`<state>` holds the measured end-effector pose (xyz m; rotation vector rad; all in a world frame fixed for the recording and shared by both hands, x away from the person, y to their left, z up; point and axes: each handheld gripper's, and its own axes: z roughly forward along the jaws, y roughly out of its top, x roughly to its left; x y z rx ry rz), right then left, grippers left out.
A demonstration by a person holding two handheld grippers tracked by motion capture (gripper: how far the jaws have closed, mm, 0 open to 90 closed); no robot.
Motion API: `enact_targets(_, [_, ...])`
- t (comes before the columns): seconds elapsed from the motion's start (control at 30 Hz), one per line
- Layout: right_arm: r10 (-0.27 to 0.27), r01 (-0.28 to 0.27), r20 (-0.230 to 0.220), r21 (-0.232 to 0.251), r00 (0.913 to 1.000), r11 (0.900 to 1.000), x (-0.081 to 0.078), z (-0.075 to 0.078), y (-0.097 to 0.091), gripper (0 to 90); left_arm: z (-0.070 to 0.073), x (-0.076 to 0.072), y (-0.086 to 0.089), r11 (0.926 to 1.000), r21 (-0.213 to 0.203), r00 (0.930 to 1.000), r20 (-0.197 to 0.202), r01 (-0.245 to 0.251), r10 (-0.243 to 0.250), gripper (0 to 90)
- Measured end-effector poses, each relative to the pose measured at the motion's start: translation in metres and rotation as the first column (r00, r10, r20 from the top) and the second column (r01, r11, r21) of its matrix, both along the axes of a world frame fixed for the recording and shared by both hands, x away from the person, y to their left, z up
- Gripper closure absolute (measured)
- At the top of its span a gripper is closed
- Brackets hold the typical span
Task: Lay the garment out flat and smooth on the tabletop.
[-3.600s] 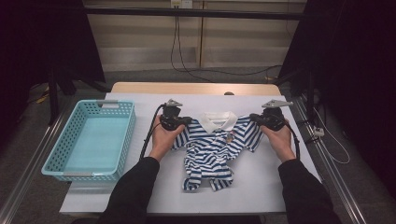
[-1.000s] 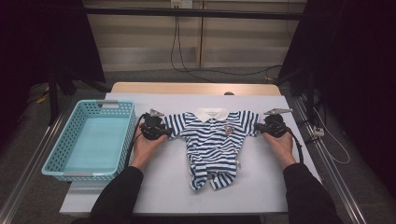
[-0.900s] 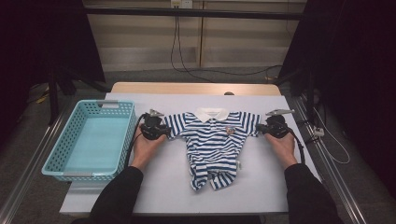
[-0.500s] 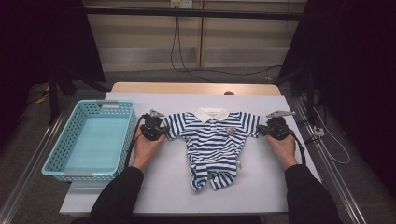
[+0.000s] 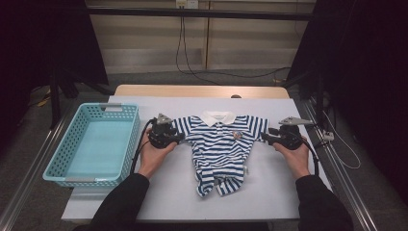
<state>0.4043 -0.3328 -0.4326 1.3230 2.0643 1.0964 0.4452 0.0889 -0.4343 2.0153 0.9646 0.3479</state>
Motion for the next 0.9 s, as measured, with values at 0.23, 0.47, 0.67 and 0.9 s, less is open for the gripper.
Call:
enact_targets(0.23, [0.034, -0.035, 0.038, 0.034, 0.9987, 0.9988, -0.025, 0.007, 0.01, 48.0, 0.004, -0.016, -0.003, 0.9989, -0.04, 0.9996, 0.017, 0.023, -0.022, 36.3])
enact_targets(0.47, [0.084, -0.087, 0.064, 0.045, 0.9945, 0.9952, -0.043, 0.011, 0.025, 47.6, 0.011, -0.042, 0.011, 0.9987, -0.027, 0.998, 0.047, 0.043, -0.042, 24.6])
enact_targets(0.67, [0.13, -0.134, 0.084, 0.044, 0.9879, 0.99, -0.061, 0.015, 0.042, 48.4, 0.02, -0.061, 0.013, 0.9972, -0.047, 0.9939, 0.096, 0.059, -0.054, 17.6])
enact_targets(0.9, [0.192, -0.198, 0.093, 0.067, 0.977, 0.9779, -0.086, 0.019, 0.054, 47.8, 0.018, -0.08, 0.012, 0.9931, -0.053, 0.9915, 0.083, 0.105, -0.1, 10.0])
